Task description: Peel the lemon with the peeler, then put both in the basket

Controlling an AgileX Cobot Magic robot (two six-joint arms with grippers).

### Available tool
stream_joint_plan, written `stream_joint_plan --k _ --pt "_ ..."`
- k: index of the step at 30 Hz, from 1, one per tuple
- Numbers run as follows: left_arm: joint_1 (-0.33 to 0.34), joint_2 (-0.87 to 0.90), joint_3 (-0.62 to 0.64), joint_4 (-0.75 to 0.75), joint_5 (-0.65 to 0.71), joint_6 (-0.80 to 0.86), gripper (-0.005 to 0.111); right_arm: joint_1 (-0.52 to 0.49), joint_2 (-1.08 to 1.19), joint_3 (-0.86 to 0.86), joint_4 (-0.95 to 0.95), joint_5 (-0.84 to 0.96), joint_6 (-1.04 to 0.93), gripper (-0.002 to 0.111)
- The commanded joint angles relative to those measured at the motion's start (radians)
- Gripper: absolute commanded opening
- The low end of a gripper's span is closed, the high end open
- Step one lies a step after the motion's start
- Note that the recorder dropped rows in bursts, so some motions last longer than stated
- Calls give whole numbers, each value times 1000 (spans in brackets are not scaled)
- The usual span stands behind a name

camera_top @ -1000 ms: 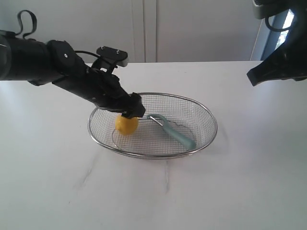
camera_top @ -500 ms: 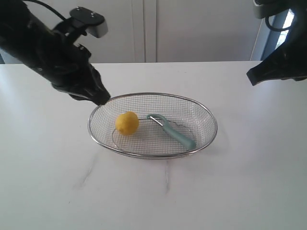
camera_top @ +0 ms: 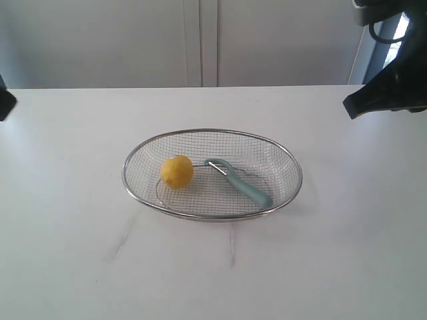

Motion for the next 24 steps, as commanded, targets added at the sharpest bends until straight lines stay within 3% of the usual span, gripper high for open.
stream_joint_plan --k 1,8,24 --pt "4 -197 30 -71 28 -38 0 0 -11 -1 -6 -2 5 0" --pt "4 -436 164 -45 -38 -36 0 0 -11 -1 -4 -13 5 0" --pt "4 -474 186 11 -15 -29 0 0 -11 -1 0 -47 5 0"
